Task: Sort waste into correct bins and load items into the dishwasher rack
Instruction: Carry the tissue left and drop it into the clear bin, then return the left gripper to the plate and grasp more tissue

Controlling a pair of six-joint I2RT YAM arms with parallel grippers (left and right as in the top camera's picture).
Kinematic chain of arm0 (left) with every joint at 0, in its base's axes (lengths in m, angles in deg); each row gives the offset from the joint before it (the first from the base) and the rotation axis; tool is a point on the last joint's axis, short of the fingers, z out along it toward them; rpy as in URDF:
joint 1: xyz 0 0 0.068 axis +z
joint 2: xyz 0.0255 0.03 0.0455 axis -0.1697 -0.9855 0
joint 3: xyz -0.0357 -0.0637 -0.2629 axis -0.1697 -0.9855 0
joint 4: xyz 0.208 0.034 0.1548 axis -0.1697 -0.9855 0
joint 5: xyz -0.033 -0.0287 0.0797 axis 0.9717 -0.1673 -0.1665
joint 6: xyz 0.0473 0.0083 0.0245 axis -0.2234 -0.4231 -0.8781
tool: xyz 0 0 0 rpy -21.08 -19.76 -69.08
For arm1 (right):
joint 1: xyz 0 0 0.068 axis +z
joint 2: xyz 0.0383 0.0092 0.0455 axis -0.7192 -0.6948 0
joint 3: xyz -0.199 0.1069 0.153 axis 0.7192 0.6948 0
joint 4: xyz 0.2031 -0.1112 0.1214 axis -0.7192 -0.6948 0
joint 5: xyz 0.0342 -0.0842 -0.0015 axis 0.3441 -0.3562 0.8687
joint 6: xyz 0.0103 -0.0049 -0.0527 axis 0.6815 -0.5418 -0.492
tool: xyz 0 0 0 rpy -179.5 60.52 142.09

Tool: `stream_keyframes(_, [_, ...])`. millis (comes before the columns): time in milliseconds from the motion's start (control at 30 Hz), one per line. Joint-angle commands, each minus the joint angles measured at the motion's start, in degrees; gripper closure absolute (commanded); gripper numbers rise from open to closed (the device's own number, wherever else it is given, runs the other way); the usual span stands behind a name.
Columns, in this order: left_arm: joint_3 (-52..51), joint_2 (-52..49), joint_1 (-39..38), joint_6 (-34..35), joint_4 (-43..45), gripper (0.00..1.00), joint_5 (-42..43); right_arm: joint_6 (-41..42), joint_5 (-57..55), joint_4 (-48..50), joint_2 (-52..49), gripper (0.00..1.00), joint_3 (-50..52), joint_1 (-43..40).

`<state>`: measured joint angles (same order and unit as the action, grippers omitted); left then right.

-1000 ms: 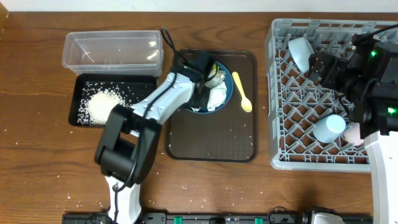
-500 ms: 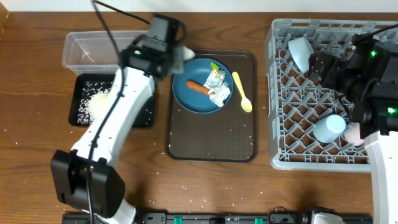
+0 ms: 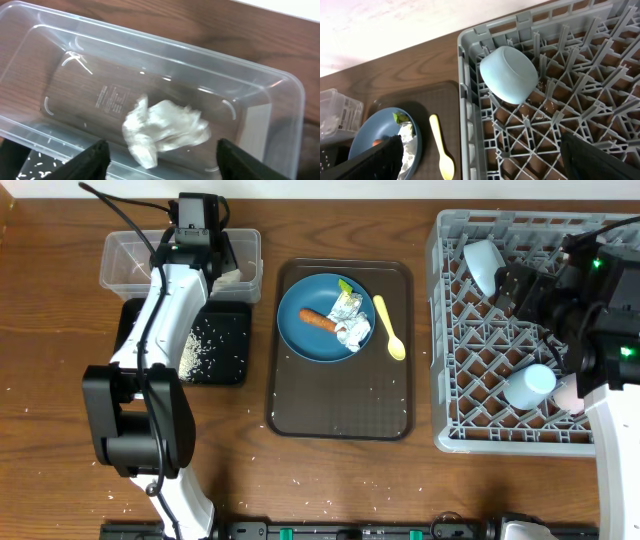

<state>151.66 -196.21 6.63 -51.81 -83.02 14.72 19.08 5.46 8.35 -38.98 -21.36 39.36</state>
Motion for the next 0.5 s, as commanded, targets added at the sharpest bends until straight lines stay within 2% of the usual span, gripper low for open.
stream_keyframes(0, [0.11, 2.69, -0.79, 0.00, -0.31, 0.27, 0.37, 0.55, -0.13, 0.17, -0.42, 0.02, -0.15, -0.24])
stream_keyframes(200, [0.44, 8.52, -5.53, -4.09, -8.50, 0.28, 14.91, 0.52, -0.13, 0.09, -0.42, 0.02, -0.15, -0.24])
stream_keyframes(367, [-0.28, 8.68, -14.08, -3.87, -17.79, 0.28, 16.46, 0.55, -0.11, -0.13, -0.42, 0.02, -0.17, -0.24])
stream_keyframes(467, [-2.12, 7.48, -19.28, -5.40, -18.01, 0.28, 16.41, 0.55, -0.11, -0.11, -0.42, 0.02, -0.15, -0.24])
